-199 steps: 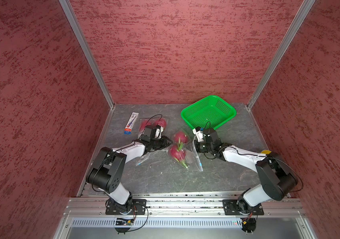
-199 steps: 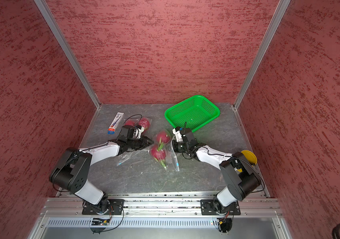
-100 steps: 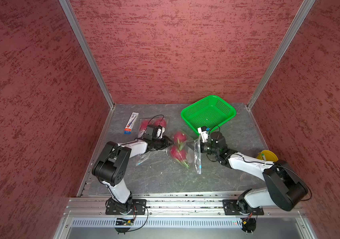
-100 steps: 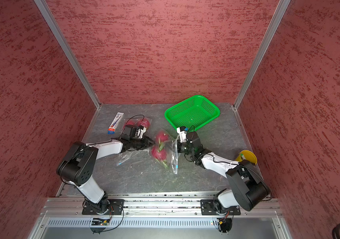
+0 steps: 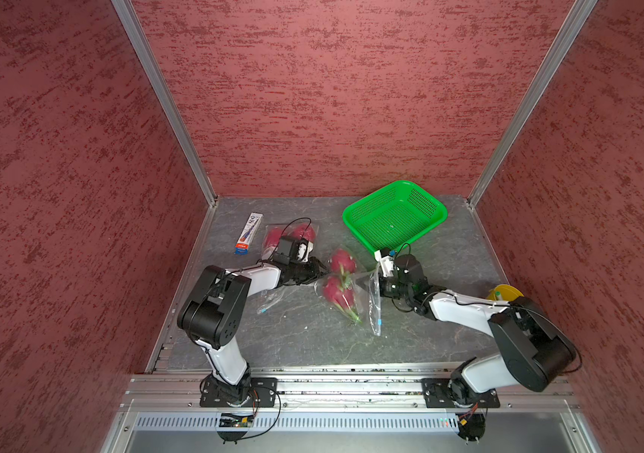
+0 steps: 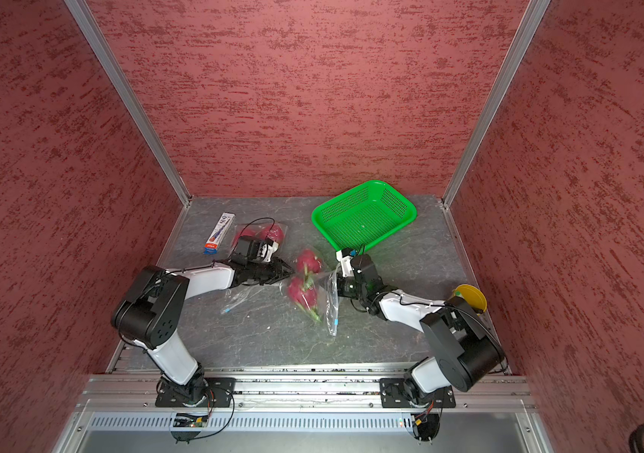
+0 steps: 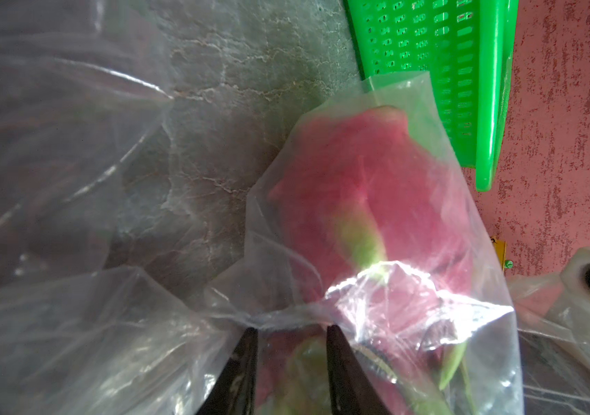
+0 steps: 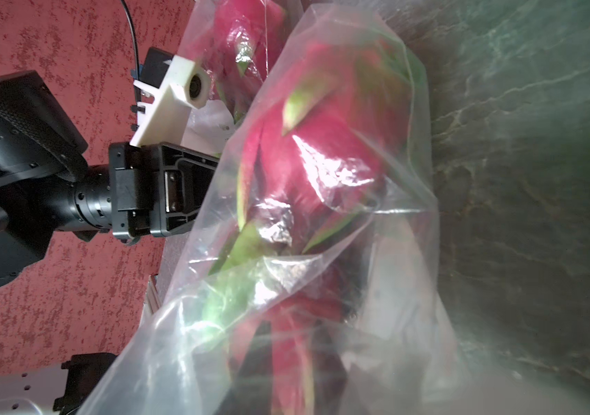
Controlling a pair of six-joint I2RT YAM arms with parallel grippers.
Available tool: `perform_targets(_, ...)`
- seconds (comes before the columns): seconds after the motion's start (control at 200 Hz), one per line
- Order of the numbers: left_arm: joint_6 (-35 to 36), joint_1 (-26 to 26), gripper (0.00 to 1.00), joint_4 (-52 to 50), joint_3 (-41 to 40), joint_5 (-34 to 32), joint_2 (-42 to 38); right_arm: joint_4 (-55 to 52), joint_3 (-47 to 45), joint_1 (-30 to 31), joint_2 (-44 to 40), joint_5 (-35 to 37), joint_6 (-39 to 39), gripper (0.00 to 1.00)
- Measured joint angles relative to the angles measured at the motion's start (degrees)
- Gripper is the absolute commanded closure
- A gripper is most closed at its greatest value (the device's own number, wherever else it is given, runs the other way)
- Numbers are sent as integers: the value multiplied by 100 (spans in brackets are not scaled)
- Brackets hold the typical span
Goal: Open the zip-top bag and take out the dragon fruit
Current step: Pick up the dragon fruit from the zipper food storage bag.
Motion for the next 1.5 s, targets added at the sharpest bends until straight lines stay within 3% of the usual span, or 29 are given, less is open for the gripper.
perform_targets(0.336, -66, -52, 67, 2, 35, 13, 111, 358, 44, 190, 581, -4, 24, 60)
perform_targets(0.541, -74, -55, 67, 0, 35, 11, 111, 568, 144, 260, 761, -81, 59, 42)
perform_targets(0.842, -157, -109, 68, 22, 57, 9, 177, 988, 105, 297, 660, -216, 188, 37)
perform_targets(1.272, -175, -138, 68, 109, 144, -11, 214, 1508, 745, 302, 1298, -42, 476, 26)
perform_targets(1.503, -173, 28, 67, 129, 149, 70, 212, 1550, 656, 144, 1099, -173, 599, 26)
